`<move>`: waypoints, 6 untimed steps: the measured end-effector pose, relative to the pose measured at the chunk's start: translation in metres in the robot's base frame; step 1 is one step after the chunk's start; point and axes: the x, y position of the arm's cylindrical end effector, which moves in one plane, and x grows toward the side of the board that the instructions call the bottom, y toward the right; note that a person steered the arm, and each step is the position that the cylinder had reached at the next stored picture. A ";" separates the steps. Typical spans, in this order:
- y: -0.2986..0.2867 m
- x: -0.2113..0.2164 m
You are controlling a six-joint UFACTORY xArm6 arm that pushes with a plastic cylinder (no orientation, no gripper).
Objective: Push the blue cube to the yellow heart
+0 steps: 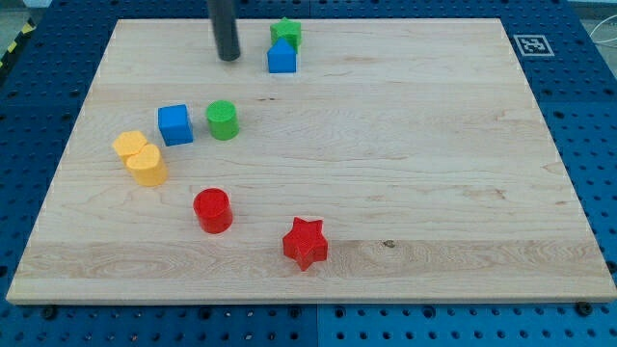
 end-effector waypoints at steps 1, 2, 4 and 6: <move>-0.036 0.020; -0.041 0.064; -0.032 0.148; 0.017 0.149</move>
